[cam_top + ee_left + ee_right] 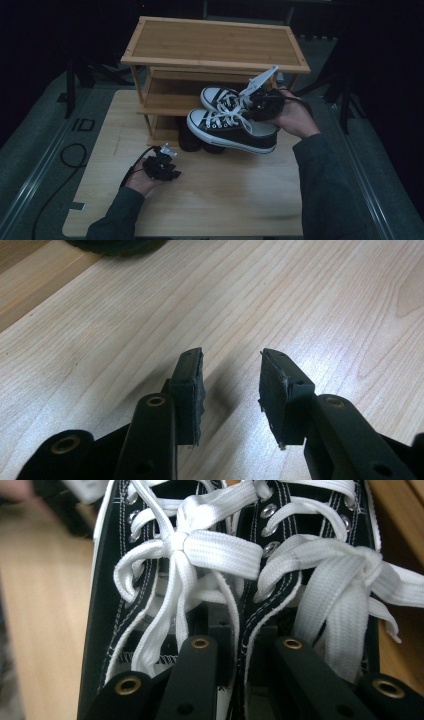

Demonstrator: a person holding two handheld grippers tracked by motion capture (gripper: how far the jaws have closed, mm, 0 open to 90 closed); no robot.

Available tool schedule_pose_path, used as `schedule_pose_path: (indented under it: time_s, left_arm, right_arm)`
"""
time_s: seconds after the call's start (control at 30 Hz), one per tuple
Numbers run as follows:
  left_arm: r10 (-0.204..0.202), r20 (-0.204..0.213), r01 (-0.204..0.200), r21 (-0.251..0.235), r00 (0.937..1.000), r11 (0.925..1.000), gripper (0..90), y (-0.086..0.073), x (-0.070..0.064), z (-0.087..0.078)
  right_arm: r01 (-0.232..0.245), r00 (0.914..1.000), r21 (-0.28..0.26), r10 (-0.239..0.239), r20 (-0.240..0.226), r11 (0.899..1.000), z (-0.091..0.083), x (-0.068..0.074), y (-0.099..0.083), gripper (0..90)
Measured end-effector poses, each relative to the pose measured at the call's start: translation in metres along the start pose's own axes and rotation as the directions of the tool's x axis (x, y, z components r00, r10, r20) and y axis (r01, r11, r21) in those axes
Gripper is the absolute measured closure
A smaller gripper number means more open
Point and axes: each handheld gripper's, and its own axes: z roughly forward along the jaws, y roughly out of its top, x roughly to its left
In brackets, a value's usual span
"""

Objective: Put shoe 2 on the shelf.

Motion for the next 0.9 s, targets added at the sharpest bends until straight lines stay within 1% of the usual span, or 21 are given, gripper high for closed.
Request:
schedule_pose_path:
  time_s: [0.07, 0.1, 0.17, 0.27, 0.37, 0.47, 0.53, 0.6, 0.63, 0.67, 0.73, 0.77, 0.8, 0.87, 0.9]
  left_arm:
    - [0.0, 0.0, 0.0, -0.001, 1.0, 1.0, 62.0, 0.0, 0.0, 0.0]
    - [0.002, 0.001, -0.002, 0.0, 1.0, 1.0, 62.1, 0.0, 0.0, 0.0]
    - [-0.001, 0.001, 0.001, 0.0, 1.0, 1.0, 62.0, 0.0, 0.0, 0.0]
    - [-0.002, 0.0, 0.002, 0.0, 1.0, 1.0, 62.0, -0.001, 0.001, 0.0]
    - [-0.002, -0.001, 0.002, -0.002, 1.0, 1.0, 62.0, -0.001, 0.001, -0.001]
    - [-0.004, -0.002, 0.004, -0.008, 1.0, 1.0, 62.0, -0.002, 0.001, -0.002]
    - [-0.013, -0.001, 0.013, -0.012, 0.9999, 0.9998, 62.1, -0.003, 0.001, -0.001]
    - [-0.015, -0.001, 0.015, -0.008, 0.9999, 0.9999, 62.0, -0.004, 0.002, -0.001]
    - [-0.015, -0.001, 0.015, -0.008, 0.9999, 0.9999, 62.0, -0.004, 0.002, -0.001]
    - [-0.015, -0.001, 0.015, -0.005, 0.9999, 0.9999, 62.0, -0.004, 0.002, -0.001]
    - [-0.012, -0.005, 0.012, -0.005, 0.9999, 0.9999, 62.0, -0.004, 0.002, -0.002]
    - [-0.009, -0.003, 0.009, -0.006, 1.0, 0.9999, 62.0, -0.003, 0.001, -0.002]
    - [-0.005, -0.003, 0.005, -0.006, 1.0, 1.0, 62.0, -0.003, 0.001, -0.002]
    - [-0.003, -0.002, 0.003, -0.005, 1.0, 1.0, 62.0, -0.002, 0.0, -0.002]
    - [-0.002, -0.003, 0.002, -0.004, 1.0, 1.0, 62.0, -0.002, 0.0, -0.001]
  right_arm:
    - [-0.033, 0.9992, 0.0, 0.033, 0.022, 0.999, 0.005, -0.002, 0.002, 85.1]
    - [-0.042, 0.9986, -0.003, 0.042, 0.032, 0.999, 0.007, -0.002, 0.003, 85.2]
    - [-0.061, 0.9968, -0.013, 0.061, 0.051, 0.998, 0.011, -0.003, 0.004, 85.1]
    - [-0.096, 0.9923, -0.042, 0.099, 0.075, 0.995, 0.013, -0.002, 0.007, 85.1]
    - [-0.129, 0.9829, -0.068, 0.137, 0.123, 0.989, 0.018, -0.001, 0.01, 85.2]
    - [-0.177, 0.9708, -0.09, 0.189, 0.148, 0.98, 0.024, -0.001, 0.012, 85.2]
    - [-0.196, 0.9634, -0.1, 0.21, 0.166, 0.976, 0.027, -0.002, 0.012, 85.2]
    - [-0.216, 0.9523, -0.112, 0.235, 0.195, 0.97, 0.03, -0.001, 0.012, 85.2]
    - [-0.233, 0.9466, -0.121, 0.254, 0.199, 0.965, 0.03, -0.001, 0.012, 85.1]
    - [-0.247, 0.9382, -0.137, 0.272, 0.213, 0.959, 0.032, 0.0, 0.012, 85.2]
    - [-0.261, 0.9256, -0.145, 0.29, 0.243, 0.954, 0.033, 0.002, 0.013, 85.1]
    - [-0.273, 0.9179, -0.155, 0.305, 0.253, 0.949, 0.034, 0.001, 0.013, 85.2]
    - [-0.292, 0.905, -0.168, 0.328, 0.27, 0.942, 0.034, 0.001, 0.014, 85.2]
    - [-0.321, 0.8837, -0.18, 0.362, 0.296, 0.93, 0.037, 0.002, 0.015, 84.9]
    - [-0.329, 0.8746, -0.184, 0.372, 0.31, 0.926, 0.037, 0.002, 0.016, 84.1]
